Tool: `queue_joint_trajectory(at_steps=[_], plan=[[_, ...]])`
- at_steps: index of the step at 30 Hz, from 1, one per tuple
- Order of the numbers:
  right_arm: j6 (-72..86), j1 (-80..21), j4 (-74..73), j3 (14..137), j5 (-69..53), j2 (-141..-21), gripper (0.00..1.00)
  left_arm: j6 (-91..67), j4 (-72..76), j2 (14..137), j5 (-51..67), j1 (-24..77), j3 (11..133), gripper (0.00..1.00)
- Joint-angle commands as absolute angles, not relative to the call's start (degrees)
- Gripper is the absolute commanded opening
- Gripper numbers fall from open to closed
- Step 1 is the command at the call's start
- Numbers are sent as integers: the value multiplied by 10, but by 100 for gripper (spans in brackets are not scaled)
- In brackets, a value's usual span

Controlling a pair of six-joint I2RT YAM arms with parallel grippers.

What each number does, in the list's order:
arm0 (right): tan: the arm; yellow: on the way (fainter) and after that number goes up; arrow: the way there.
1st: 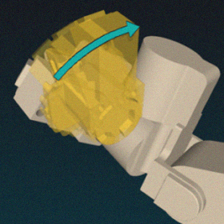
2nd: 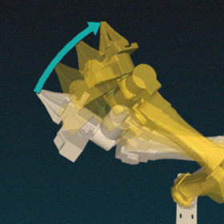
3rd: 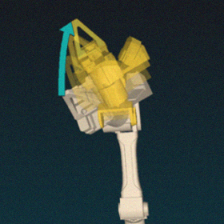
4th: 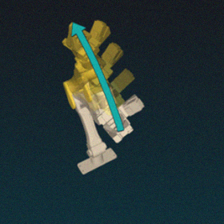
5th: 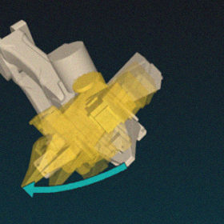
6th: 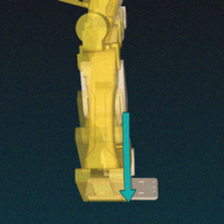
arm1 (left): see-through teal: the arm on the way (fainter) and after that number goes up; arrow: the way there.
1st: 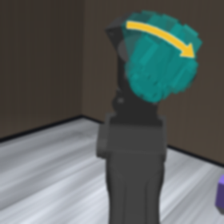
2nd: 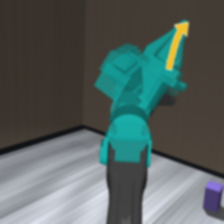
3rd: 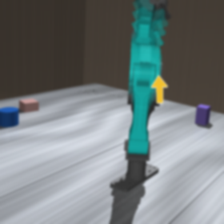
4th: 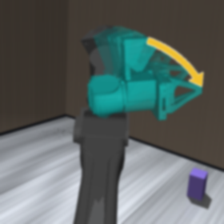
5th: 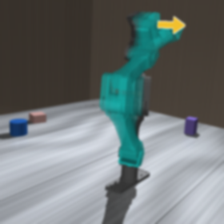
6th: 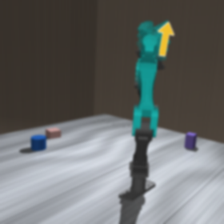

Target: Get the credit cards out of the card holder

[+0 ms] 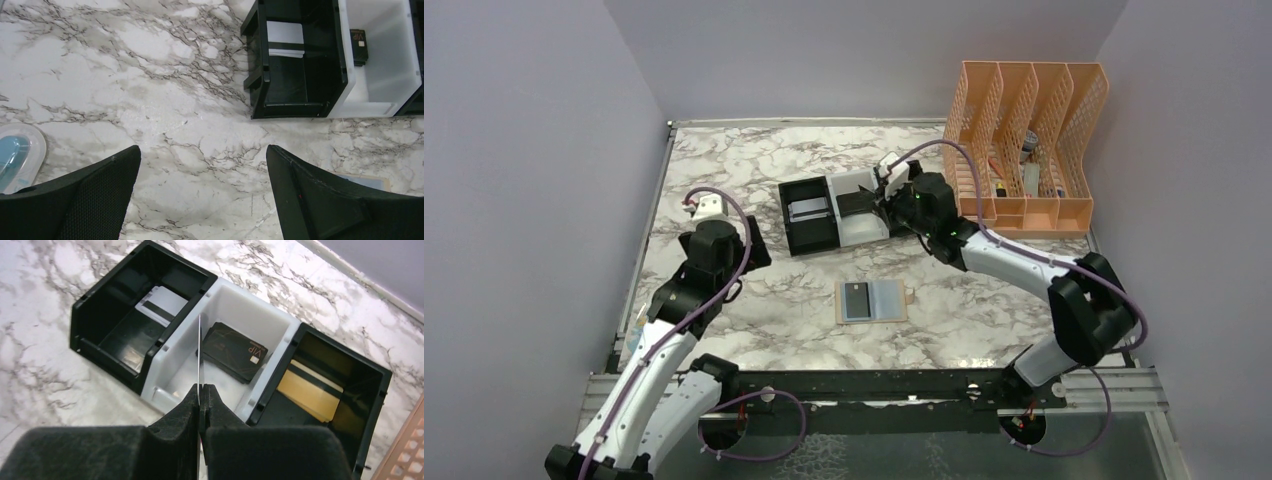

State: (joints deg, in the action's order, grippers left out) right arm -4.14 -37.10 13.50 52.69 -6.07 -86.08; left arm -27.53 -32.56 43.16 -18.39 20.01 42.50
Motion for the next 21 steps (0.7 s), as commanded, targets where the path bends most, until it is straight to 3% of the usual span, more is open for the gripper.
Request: queue_joint_trajectory(at_steps=[1, 10, 21], plan=[[-97, -375, 188, 571, -44, -925, 1, -278, -332, 376, -232, 196, 415, 99], [-145, -379, 218, 626, 12, -1022, 1, -267, -339, 393, -232, 196, 424, 99], [-311, -405, 244, 699, 134, -1136, 2, -261, -340, 398, -226, 196, 427, 99]])
